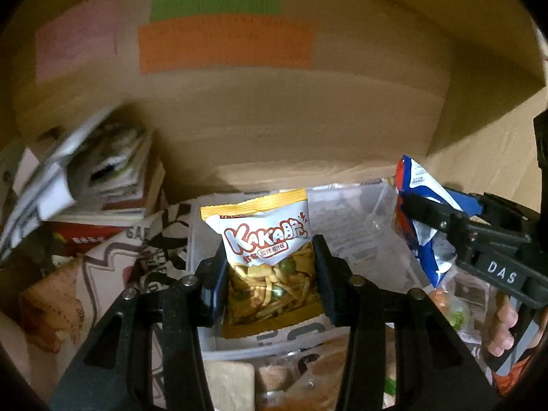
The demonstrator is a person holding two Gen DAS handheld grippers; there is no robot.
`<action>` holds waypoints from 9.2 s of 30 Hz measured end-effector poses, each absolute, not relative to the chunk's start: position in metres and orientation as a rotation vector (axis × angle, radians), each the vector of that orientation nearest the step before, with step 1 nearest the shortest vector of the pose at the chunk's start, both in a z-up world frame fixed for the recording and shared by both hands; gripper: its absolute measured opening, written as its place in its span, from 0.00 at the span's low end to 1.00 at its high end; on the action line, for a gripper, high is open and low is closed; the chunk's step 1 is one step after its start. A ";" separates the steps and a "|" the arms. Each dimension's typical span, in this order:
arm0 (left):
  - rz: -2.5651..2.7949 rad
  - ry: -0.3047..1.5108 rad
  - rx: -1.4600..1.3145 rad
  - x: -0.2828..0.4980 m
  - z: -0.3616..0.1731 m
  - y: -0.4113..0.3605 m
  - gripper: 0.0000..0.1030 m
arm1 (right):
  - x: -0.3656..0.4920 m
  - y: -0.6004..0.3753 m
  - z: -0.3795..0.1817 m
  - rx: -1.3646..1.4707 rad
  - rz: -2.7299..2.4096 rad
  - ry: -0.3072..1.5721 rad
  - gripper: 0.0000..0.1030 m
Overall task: Organize snacks
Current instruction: 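Carry the yellow bag into the clear box with the left tool while the right drops the blue-white bag in, then grasp the red chip bag with the left tool while the right grasps the nut brittle pack, then lower the red bag into the clear box with the left tool while the right releases the nut brittle there, then grasp the white rice-cake block with the left tool while the right grasps the green jelly cup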
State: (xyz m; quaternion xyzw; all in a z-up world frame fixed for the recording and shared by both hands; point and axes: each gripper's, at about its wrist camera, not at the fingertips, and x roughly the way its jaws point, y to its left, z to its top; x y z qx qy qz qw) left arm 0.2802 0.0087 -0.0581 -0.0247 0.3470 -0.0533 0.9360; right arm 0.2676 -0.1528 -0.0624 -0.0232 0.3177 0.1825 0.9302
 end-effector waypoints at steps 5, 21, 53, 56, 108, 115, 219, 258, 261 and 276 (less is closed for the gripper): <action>-0.113 0.793 -0.060 0.300 -0.074 0.013 0.43 | 0.280 -0.150 -0.076 -0.063 0.379 0.711 0.39; -0.111 0.821 -0.067 0.303 -0.074 0.017 0.58 | 0.265 -0.146 -0.063 -0.093 0.402 0.691 0.47; -0.014 0.790 -0.035 0.139 -0.098 0.079 0.86 | 0.132 -0.164 -0.100 -0.086 0.360 0.693 0.76; 0.000 0.810 -0.043 0.136 -0.112 0.083 0.86 | 0.127 -0.165 -0.112 -0.085 0.331 0.718 0.76; 0.010 0.636 -0.101 0.078 -0.081 0.085 0.23 | 0.100 -0.190 -0.100 0.044 0.328 0.663 0.69; 0.001 0.549 -0.071 0.078 -0.048 0.079 0.23 | 0.097 -0.189 -0.073 0.060 0.341 0.572 0.69; -0.023 0.803 -0.045 0.171 -0.111 0.068 0.69 | 0.180 -0.195 -0.094 -0.109 0.254 0.772 0.81; -0.026 0.856 -0.111 0.196 -0.145 0.069 0.54 | 0.182 -0.216 -0.139 0.018 0.265 0.883 0.45; -0.019 0.835 -0.116 0.186 -0.138 0.072 0.54 | 0.177 -0.222 -0.135 0.023 0.246 0.875 0.45; -0.042 0.668 -0.123 0.156 -0.072 0.070 0.54 | 0.160 -0.228 -0.066 0.032 0.239 0.680 0.45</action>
